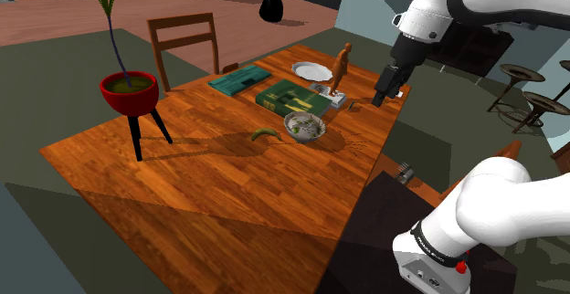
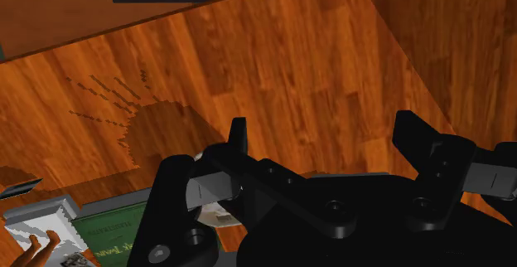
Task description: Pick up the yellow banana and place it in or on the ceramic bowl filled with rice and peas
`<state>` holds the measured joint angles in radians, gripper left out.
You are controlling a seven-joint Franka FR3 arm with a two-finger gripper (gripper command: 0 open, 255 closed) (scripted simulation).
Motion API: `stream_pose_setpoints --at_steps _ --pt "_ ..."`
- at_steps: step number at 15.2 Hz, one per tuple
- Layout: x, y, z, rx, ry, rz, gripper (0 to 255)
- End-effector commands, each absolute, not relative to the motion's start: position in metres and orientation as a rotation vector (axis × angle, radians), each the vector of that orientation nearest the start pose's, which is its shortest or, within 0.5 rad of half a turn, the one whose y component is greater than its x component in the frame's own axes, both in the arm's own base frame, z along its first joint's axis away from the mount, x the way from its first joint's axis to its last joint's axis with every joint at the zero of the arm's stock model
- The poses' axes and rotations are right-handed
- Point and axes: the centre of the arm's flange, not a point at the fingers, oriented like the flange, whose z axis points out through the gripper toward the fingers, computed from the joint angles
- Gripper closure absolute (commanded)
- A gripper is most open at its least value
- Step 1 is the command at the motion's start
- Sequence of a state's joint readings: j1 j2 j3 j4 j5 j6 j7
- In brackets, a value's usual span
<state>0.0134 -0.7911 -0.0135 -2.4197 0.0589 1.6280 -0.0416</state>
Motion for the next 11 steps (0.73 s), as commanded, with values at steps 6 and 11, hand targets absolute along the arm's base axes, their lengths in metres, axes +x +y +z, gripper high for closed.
stream_pose_setpoints --at_steps 6,11 --pt "0.349 0.006 0.518 -3.091 -0.136 -0.043 0" --pt "0.391 0.008 0.471 -3.108 -0.208 -0.085 0"
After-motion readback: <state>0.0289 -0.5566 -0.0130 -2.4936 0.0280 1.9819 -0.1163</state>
